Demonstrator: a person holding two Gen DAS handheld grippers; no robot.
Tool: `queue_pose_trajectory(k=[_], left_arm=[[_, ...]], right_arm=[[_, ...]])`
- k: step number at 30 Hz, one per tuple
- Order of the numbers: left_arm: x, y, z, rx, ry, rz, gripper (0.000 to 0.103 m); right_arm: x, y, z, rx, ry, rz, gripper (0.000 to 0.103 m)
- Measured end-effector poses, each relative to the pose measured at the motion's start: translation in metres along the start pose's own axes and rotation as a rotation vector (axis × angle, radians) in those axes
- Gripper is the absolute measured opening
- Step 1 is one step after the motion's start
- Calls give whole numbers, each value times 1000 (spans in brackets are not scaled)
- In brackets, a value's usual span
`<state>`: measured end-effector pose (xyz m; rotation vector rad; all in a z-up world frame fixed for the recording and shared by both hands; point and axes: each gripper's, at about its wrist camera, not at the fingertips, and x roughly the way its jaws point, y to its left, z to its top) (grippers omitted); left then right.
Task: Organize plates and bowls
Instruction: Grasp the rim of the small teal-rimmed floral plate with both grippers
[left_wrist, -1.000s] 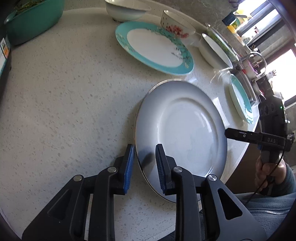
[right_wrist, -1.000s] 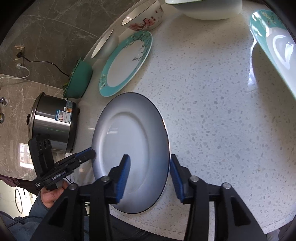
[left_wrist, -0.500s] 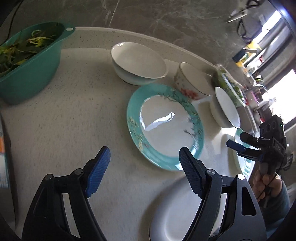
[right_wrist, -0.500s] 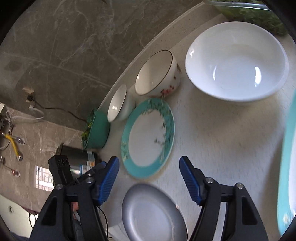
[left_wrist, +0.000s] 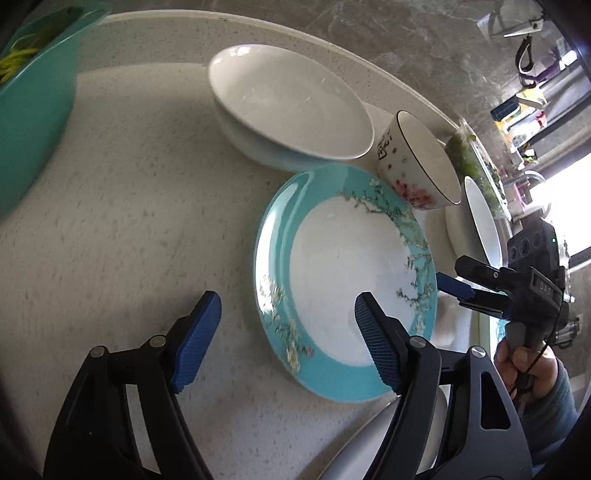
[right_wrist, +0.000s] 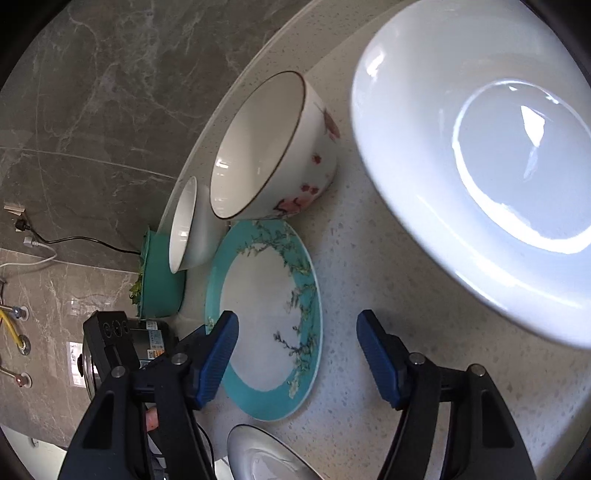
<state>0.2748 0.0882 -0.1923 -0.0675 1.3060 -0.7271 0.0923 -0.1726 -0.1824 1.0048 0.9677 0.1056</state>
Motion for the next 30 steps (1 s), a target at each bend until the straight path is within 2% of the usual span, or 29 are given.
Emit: queue_pose_trajectory(k=[3,7,10,13,16,17,18,24,30], left_arm=[[11,-8,8,24,23,14,42],[10,-13,5,47,20,38,42],[9,-9,3,45,12,29,42],[6,-8,0,50,12,35,41],[0,-4,-6,72,7,96,23],[-1,-3,-7,75,2,113,18],[-2,-2,-8,72,3,97,18],[-2,-4,-12,78,2,122,18],[-6,-1,-20,66,5,114,17]], right_arm=[[5,3,0,-7,17,17,70],[16,6,-2,-9,64,70,68],[20,13,-1,-41,71,43,65],[20,10,1,-28,76,20,51],[18,4,2,-26,76,-22,28],[17,4,2,-31,74,-44,17],[17,3,3,-36,74,-64,13],[16,16,0,-143,66,-165,13],[9,19,-4,-157,50,-156,13]])
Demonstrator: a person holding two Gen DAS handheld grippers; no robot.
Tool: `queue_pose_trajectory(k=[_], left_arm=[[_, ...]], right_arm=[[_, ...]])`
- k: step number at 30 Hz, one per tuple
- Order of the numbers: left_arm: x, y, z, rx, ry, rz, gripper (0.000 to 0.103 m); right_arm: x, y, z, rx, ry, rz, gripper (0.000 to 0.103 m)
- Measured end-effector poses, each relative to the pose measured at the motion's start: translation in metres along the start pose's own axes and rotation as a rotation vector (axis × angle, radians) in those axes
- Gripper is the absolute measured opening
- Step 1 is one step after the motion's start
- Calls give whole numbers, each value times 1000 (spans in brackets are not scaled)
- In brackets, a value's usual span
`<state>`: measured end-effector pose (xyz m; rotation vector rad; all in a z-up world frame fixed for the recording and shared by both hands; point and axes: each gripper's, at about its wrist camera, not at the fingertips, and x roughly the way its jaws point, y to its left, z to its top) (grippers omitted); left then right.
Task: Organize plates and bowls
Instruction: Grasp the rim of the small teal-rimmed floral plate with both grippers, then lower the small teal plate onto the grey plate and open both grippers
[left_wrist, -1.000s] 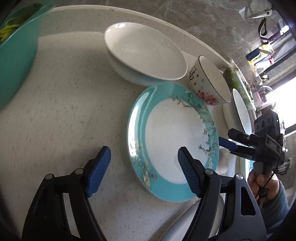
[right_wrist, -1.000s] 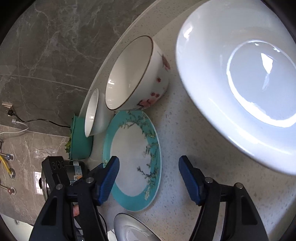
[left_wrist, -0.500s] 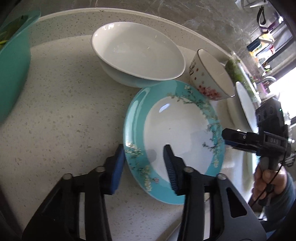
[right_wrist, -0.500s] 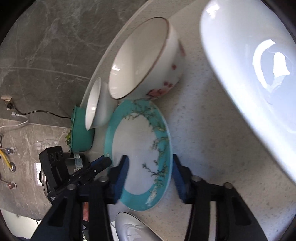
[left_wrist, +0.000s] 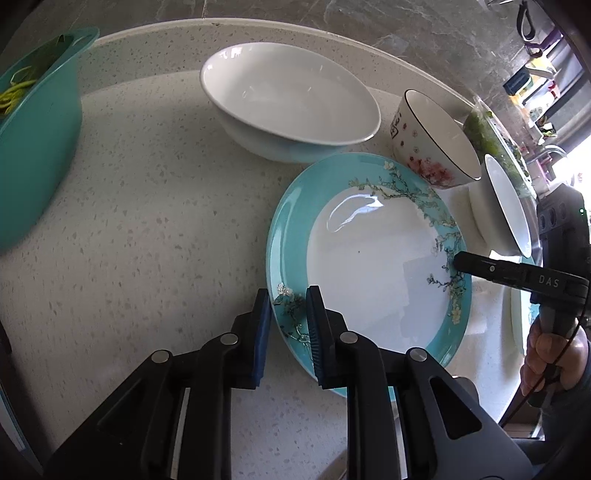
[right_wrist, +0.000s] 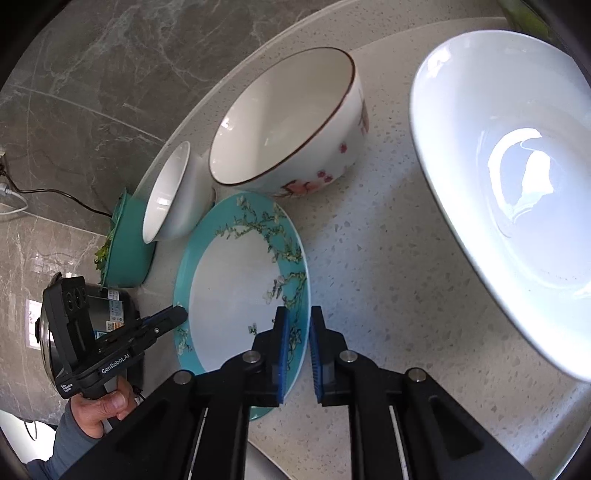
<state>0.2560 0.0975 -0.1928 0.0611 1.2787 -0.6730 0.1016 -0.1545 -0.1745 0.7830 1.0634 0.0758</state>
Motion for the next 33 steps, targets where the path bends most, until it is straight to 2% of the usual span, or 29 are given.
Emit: queue_pose_trajectory(k=[12,19,28,33], left_arm=[[-40,-11,-23,2,-50,-13,17],[-79,-26,-54,22,-84,-20,17],[-97,-41,-140,7,-28,-49,17],[-100,-43,-184,30,-6,-30,17]], right_arm=[[-21,13,-13,-20,-17,12,15],[-54,29,-42,-50,-42,25,16],[-73,38,-105,-69,-12,21,21],[-71,31,-136,-52,27,8,21]])
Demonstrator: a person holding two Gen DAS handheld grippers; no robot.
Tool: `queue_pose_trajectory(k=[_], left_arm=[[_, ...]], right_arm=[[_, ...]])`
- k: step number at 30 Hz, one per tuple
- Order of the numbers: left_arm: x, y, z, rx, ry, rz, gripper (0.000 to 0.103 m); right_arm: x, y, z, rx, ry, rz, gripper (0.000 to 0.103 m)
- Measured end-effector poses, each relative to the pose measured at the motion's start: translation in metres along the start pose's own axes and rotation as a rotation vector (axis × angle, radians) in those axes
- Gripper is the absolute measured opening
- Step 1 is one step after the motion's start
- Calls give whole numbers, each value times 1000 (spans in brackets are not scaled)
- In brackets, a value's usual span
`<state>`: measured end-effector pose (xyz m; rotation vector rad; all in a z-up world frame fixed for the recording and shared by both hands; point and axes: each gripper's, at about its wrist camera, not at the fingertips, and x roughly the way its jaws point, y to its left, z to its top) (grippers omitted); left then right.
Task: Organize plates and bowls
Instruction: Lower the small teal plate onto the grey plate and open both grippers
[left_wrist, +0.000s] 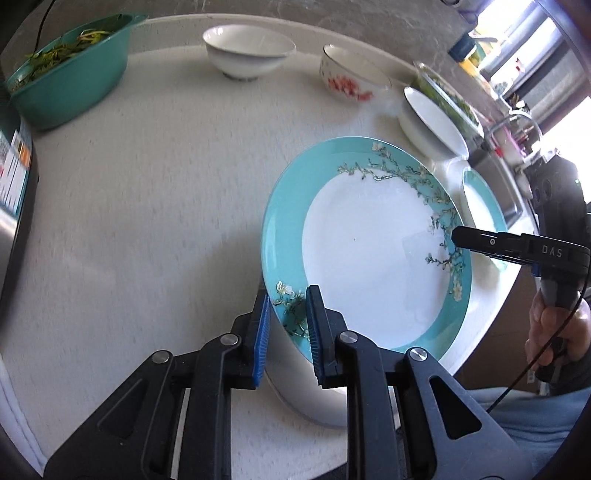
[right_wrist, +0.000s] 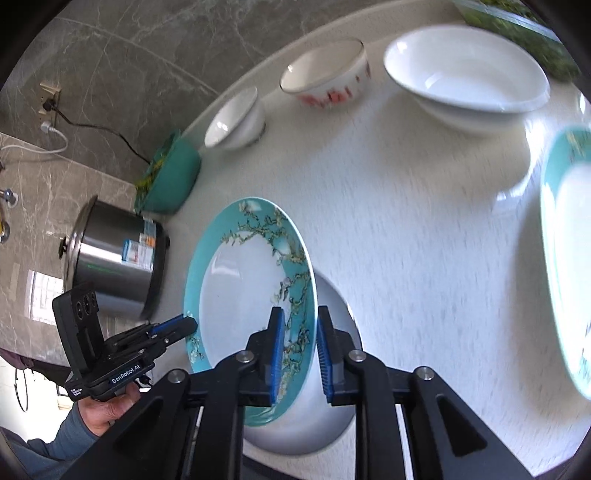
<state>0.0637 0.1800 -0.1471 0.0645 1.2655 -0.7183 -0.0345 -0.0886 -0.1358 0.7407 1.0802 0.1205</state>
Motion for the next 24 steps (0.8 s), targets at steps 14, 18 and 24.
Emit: queue_pose_trajectory(k=[14,18,24], left_arm=[[10,-11,-26,56,19,35,17],[18,-15,-24,71,29,43,17],[24,-17,-17,84,26,47,17]], right_arm=[[18,-6,-30,29,16,-19,22],[23,-4,-29,28,20,-30,22],[28,5,-33,-22,19,-59,24]])
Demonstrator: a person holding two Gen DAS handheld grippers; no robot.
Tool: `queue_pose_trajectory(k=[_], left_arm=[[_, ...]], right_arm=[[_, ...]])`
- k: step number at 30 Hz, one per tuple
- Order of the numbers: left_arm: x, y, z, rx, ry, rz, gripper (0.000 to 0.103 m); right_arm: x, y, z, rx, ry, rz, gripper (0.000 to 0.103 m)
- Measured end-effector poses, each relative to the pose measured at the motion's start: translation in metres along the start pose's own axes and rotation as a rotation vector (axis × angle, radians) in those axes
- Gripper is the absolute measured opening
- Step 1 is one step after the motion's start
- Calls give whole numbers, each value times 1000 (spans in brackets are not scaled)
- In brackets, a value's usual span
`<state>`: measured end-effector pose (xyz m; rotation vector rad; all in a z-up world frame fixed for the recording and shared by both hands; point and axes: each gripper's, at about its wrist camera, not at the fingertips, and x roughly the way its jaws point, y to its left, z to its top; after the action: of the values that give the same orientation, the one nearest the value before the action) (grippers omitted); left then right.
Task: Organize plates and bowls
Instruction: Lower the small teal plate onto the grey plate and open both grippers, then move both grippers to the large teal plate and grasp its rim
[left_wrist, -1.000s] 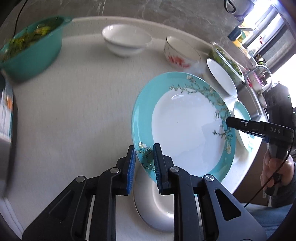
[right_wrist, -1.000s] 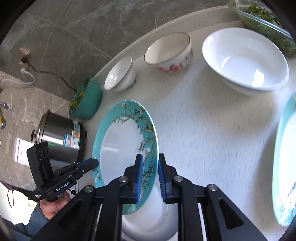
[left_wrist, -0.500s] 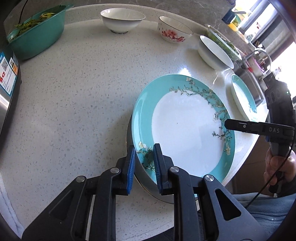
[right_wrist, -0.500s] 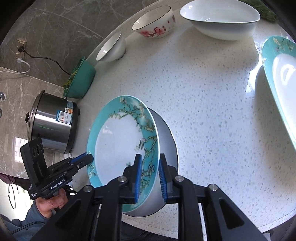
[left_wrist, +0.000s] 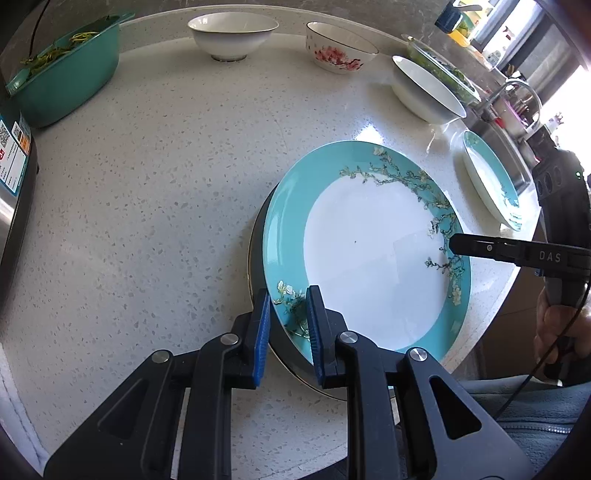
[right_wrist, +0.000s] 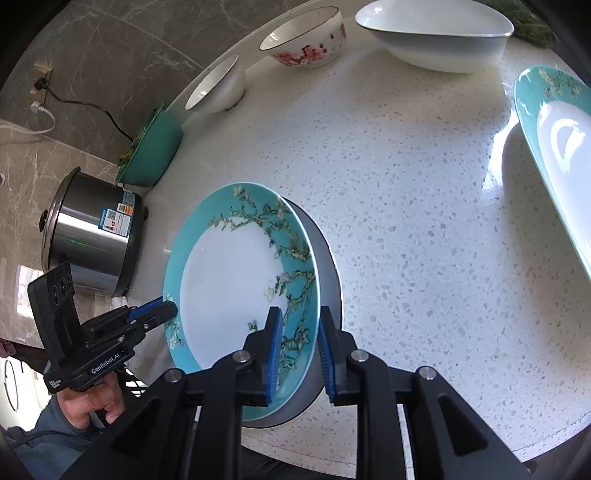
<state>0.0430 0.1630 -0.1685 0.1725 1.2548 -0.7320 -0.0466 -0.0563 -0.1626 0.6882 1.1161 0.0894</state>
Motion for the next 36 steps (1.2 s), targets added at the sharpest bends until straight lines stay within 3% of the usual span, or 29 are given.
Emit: queue_pose_trajectory(k=[7,11,14,17,18,19,21,23,25,30,34,36], left_arm=[[-1,-4,-2,24,-6,41,18],[-5,-4,-1,27,-22,45,18],[-14,-4,3,21,-69,53,19],[-27,-8,11,18,-134,32,19],[-31,-10,14,17,-154,18,25],[-35,-14,18,15,-174,-3,31],[-41,-25,30,7,-212,-72,78],[-47,-39,42,4,-275,-146,89],[-48,-57,52,21,-294,-213,89],[-32,-102,81,-7,-245,-362,89],[-13,-141,98,-25,-242,-371,92],[3,-162,106,-41,-223,-357,92]], right_arm=[[7,32,-7,-177,-12,-136,35],[11,45,-12,-244,-20,-193,48],[12,53,-14,-297,-32,-240,55],[5,54,-13,-291,-58,-233,64],[1,53,-14,-287,-67,-231,66],[-6,51,-15,-275,-87,-213,69],[-24,42,-15,-235,-124,-156,71],[-41,30,-16,-190,-163,-106,76],[-61,13,-16,-135,-209,-56,78],[-118,-44,-11,-18,-323,122,85],[-158,-105,4,46,-371,245,103],[-175,-140,11,71,-384,289,103]])
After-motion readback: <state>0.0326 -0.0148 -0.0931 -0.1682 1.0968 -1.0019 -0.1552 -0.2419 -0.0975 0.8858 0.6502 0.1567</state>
